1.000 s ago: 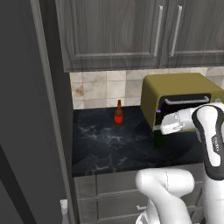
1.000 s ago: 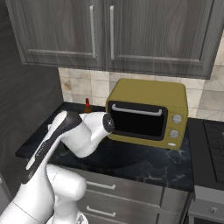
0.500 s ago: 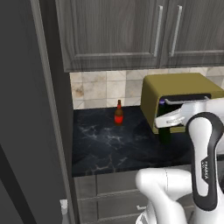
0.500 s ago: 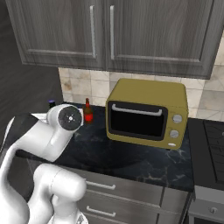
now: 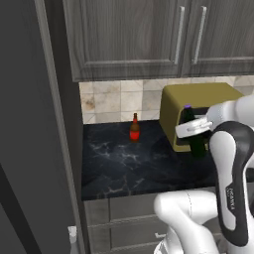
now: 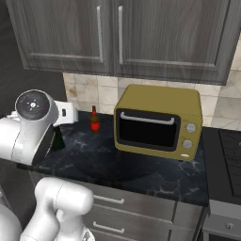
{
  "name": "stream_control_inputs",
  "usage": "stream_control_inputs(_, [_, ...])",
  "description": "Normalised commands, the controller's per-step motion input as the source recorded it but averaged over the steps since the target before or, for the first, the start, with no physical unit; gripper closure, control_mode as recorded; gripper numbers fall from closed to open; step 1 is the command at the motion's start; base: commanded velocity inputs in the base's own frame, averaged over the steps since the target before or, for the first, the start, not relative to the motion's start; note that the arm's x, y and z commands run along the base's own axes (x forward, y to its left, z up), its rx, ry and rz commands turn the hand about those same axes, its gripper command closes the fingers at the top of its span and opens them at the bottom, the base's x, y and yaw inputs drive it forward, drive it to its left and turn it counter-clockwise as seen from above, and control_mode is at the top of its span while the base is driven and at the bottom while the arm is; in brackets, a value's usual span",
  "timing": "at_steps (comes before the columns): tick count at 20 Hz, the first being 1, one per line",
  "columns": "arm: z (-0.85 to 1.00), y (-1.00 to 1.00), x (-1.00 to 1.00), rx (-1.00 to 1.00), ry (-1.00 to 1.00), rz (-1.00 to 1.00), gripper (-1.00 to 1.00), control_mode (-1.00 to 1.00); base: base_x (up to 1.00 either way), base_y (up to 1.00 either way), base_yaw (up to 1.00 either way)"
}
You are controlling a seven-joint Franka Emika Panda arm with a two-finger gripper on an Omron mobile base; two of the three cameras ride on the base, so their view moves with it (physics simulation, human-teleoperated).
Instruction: Place the beers on the top shelf of the fridge to keep them out of children's reach, and place the mushroom on lower shelves for easy access.
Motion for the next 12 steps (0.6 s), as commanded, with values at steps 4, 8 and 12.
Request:
stream_control_inputs(4, [0.01, 0.00, -0.38, -0.12, 0.00, -0.15, 1.00, -1.00, 0.00, 0.00, 0.00])
stream_control_inputs(8, [0.00, 0.00, -0.40, -0.06, 0.00, -0.11, 1.00, -1.00, 0.00, 0.00, 0.00])
stream_control_inputs(12, [0.00, -0.02, -0.29, -0.01, 0.00, -0.03, 1.00, 1.00, -0.45, -0.07, 0.00])
